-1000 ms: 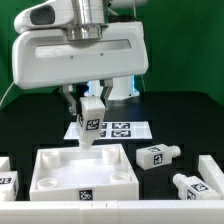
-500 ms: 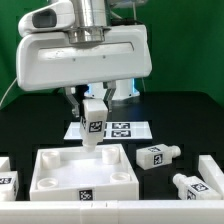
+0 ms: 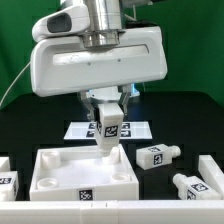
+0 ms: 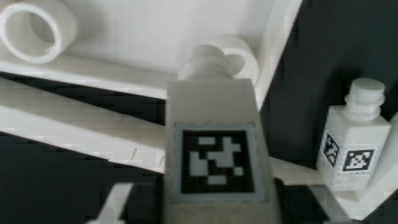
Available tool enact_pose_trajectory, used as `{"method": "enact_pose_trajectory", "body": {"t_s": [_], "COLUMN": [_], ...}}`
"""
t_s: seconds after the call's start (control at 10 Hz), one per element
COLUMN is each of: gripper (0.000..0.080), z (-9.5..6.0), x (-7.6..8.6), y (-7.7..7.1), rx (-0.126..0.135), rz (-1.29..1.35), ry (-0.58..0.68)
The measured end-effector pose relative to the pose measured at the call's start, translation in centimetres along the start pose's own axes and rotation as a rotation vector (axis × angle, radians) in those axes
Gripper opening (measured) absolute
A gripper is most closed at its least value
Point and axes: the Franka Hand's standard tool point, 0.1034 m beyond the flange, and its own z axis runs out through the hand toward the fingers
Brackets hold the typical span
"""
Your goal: Assemble one leg
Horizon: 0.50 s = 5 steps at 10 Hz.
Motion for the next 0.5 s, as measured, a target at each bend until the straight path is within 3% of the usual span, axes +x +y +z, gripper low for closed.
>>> {"method": "enact_pose_trajectory", "body": {"t_s": [0.3,0.4,0.5], "gripper": [0.0282,0.0282,0.0282], "z": [-0.3,-0.2,0.3], "x": [-0.8,-1.1,-0.8], "y": [2.9,2.9,1.6], "rx": [-0.141,-0.165,-0.132], "rz": [-0.038,-0.031,0.001], "ry": [0.13,0.162,0.155]}}
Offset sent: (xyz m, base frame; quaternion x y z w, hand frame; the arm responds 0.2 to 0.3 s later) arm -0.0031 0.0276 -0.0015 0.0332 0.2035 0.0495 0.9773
